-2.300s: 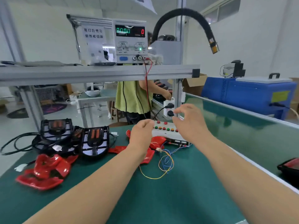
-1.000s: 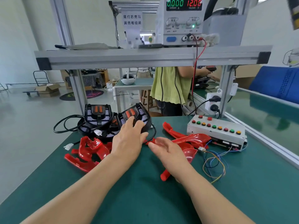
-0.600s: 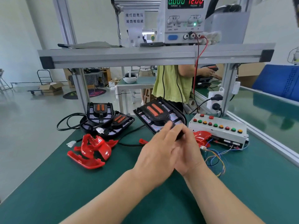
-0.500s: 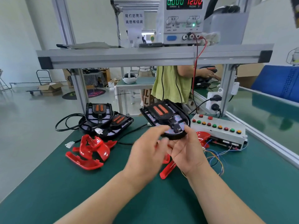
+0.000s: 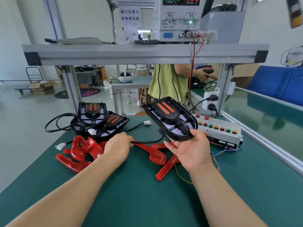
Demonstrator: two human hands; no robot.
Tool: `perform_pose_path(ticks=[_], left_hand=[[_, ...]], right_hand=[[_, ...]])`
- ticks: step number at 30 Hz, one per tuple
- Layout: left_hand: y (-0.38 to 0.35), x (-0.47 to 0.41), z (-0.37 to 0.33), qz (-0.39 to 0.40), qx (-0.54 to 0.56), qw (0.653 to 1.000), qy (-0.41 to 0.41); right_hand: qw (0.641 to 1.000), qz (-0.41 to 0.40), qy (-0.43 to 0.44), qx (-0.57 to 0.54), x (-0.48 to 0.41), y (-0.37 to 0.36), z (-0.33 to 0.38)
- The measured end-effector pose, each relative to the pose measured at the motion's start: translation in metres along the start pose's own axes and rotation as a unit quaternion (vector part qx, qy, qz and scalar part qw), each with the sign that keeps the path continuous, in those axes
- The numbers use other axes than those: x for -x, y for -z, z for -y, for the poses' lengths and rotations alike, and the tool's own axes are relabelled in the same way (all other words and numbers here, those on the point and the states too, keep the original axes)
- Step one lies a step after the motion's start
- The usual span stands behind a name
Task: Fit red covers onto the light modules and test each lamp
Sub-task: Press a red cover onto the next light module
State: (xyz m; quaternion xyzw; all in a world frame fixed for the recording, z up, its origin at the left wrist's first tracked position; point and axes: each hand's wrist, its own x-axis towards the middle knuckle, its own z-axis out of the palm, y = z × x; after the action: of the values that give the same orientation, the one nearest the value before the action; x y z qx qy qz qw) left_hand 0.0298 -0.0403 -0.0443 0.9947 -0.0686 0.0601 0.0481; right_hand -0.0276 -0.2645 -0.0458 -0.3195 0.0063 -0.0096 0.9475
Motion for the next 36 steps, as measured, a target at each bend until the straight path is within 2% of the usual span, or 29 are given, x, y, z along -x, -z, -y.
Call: perform_pose_path(ticks=[4, 7, 9, 13, 15, 19, 22, 28, 32, 36], left_hand=[[0.019, 0.007, -0.006, -0.151, 0.072, 0.986, -0.008], [0.043, 0.019, -0.017, -0.227, 0.106, 0.968, -0.028], [0.054, 0.031, -0.027, -0.257, 0.091, 0.959, -0.073], [0.061, 0.067, -0.046, -0.279, 0.047, 0.935, -0.215], [0.057, 0.079, -0.049, -0.243, 0.01, 0.938, -0.247], [0.047, 0.098, -0.054, -0.1, -0.098, 0.964, -0.228], [0.049, 0.113, -0.066, -0.036, -0.165, 0.96, -0.223], [0.058, 0.134, -0.077, 0.1, -0.237, 0.946, -0.2], [0.062, 0.143, -0.084, 0.16, -0.21, 0.94, -0.216], [0.063, 0.147, -0.092, 0.236, -0.104, 0.939, -0.229]], right_hand=[[0.999, 0.036, -0.005, -0.035, -0.002, 0.0, 0.004], [0.993, 0.084, -0.018, -0.078, 0.0, 0.001, 0.005], [0.988, 0.111, -0.024, -0.103, 0.0, 0.002, 0.003], [0.979, 0.15, -0.015, -0.138, 0.002, 0.001, 0.003], [0.977, 0.152, -0.009, -0.147, 0.004, 0.002, 0.006], [0.982, 0.112, -0.006, -0.154, 0.003, 0.002, 0.01], [0.987, 0.084, -0.026, -0.134, 0.004, -0.001, 0.009], [0.989, 0.107, -0.059, -0.088, 0.009, -0.001, 0.014], [0.987, 0.147, -0.068, -0.02, 0.012, 0.0, 0.024], [0.979, 0.164, -0.104, 0.06, 0.011, -0.003, 0.023]])
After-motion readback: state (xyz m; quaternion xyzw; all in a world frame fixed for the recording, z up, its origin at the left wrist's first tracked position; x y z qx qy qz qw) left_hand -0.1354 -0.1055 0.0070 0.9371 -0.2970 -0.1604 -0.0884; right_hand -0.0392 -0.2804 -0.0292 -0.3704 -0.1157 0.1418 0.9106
